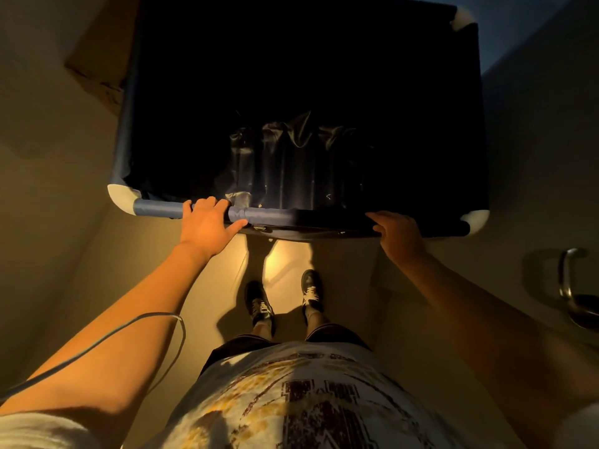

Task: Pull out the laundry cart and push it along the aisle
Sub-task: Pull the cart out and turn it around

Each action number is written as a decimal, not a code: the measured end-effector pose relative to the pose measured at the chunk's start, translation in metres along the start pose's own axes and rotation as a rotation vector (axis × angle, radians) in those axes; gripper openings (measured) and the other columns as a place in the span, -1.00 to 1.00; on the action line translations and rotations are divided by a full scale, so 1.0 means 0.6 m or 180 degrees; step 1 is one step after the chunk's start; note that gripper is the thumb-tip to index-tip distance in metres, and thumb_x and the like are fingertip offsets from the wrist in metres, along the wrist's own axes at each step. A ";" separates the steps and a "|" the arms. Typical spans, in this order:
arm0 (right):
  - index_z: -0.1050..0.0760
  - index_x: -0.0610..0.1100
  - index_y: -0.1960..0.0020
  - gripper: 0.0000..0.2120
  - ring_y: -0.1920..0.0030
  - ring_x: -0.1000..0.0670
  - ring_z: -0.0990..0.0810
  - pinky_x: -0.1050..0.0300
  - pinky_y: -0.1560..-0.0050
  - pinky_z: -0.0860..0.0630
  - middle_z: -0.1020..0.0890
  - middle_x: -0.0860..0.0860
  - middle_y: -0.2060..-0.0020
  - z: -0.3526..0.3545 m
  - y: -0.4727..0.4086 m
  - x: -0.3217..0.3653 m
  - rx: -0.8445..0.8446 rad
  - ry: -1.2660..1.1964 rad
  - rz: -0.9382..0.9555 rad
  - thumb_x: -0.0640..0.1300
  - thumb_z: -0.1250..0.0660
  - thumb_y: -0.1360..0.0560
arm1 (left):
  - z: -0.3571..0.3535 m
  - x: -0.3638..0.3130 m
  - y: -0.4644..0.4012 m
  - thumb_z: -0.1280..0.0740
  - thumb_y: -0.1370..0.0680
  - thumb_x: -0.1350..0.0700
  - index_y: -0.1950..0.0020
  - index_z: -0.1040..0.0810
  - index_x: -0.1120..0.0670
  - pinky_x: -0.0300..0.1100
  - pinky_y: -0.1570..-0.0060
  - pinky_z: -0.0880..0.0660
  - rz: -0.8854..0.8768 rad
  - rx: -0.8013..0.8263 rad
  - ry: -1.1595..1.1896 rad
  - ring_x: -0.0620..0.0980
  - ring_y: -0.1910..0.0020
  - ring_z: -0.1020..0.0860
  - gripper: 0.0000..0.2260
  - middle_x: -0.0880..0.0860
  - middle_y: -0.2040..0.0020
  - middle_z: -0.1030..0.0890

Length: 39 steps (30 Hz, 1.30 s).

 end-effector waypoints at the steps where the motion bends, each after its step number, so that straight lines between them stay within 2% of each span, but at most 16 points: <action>1: -0.50 -0.08 -0.42 -0.60 -0.32 -0.14 -0.58 -0.15 -0.35 -0.46 -0.62 -0.10 -0.30 0.000 -0.003 -0.002 0.0019 -0.0037 -0.0019 -0.27 -0.28 -0.60 | -0.001 -0.001 -0.001 -0.17 -0.58 -0.37 -0.23 -0.52 0.03 0.24 -0.45 -0.25 0.0007 -0.0012 0.0020 0.17 -0.16 -0.53 -0.48 0.10 -0.06 -0.58; 6: -0.53 -0.16 -0.38 -0.66 -0.31 -0.18 -0.59 -0.08 -0.36 -0.50 -0.63 -0.16 -0.29 0.004 -0.012 0.003 0.0011 -0.0350 -0.0129 -0.24 -0.30 -0.61 | -0.007 0.008 -0.006 -0.16 -0.58 -0.37 -0.27 -0.52 0.01 0.27 -0.47 -0.24 0.0003 -0.0036 0.0041 0.18 -0.19 -0.54 -0.47 0.11 -0.09 -0.59; 10: -0.52 -0.12 -0.39 -0.65 -0.34 -0.14 -0.57 -0.10 -0.40 -0.48 -0.61 -0.12 -0.31 -0.010 0.000 0.026 0.0094 -0.0449 -0.0216 -0.14 -0.31 -0.62 | -0.009 0.033 -0.003 -0.17 -0.58 -0.36 -0.28 -0.52 0.01 0.29 -0.49 -0.22 -0.0070 -0.0103 -0.0013 0.19 -0.18 -0.54 -0.48 0.10 -0.08 -0.59; 23: -0.54 -0.08 -0.37 -0.66 -0.32 -0.14 -0.57 -0.17 -0.40 -0.42 -0.63 -0.10 -0.30 -0.069 0.051 0.128 -0.0172 -0.0652 -0.0537 -0.16 -0.34 -0.59 | 0.009 0.126 0.011 -0.24 -0.58 -0.29 -0.33 -0.52 0.03 0.29 -0.48 -0.24 -0.0375 -0.0155 0.0035 0.21 -0.23 -0.53 -0.52 0.15 -0.15 -0.60; 28: -0.54 -0.05 -0.37 -0.66 -0.35 -0.13 -0.55 -0.15 -0.44 -0.37 -0.61 -0.09 -0.31 -0.095 0.069 0.150 -0.0177 -0.0729 -0.0695 -0.11 -0.33 -0.60 | 0.010 0.090 0.029 -0.28 -0.57 -0.24 -0.41 -0.46 -0.08 0.35 -0.50 -0.17 -0.0740 -0.0107 0.0275 0.18 -0.32 -0.49 -0.54 0.06 -0.26 -0.58; 32: -0.53 0.01 -0.37 -0.65 -0.31 -0.14 -0.57 -0.13 -0.38 -0.41 -0.63 -0.09 -0.29 -0.111 0.102 0.179 -0.0252 -0.0512 -0.0704 -0.03 -0.33 -0.60 | -0.007 0.049 0.047 -0.26 -0.58 -0.25 -0.44 -0.43 -0.14 0.35 -0.52 -0.14 -0.0949 -0.0081 0.0223 0.15 -0.36 -0.45 -0.55 0.02 -0.31 -0.57; 36: -0.50 0.01 -0.38 -0.65 -0.24 -0.19 -0.60 -0.10 -0.27 -0.42 -0.66 -0.08 -0.21 -0.130 0.140 0.203 -0.0284 -0.0231 -0.0630 0.01 -0.29 -0.61 | -0.025 0.038 0.066 -0.27 -0.59 -0.24 -0.42 -0.46 -0.11 0.32 -0.53 -0.13 -0.0902 -0.0152 0.0198 0.15 -0.37 -0.47 -0.57 0.04 -0.30 -0.59; 39: -0.47 -0.03 -0.41 -0.64 -0.27 -0.19 -0.57 -0.16 -0.35 -0.34 -0.64 -0.09 -0.23 -0.143 0.190 0.200 -0.0453 -0.0215 -0.0796 -0.04 -0.26 -0.63 | -0.025 0.040 0.080 -0.25 -0.62 -0.19 -0.39 -0.51 -0.07 0.30 -0.53 -0.13 -0.0898 -0.0267 0.0266 0.14 -0.35 -0.49 -0.61 0.06 -0.28 -0.61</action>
Point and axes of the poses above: each hand's wrist, its own y-axis away from the middle knuckle, its own z-axis out of the back of the hand, x = y × z, the point moved 7 cm from there along -y, towards the middle knuckle
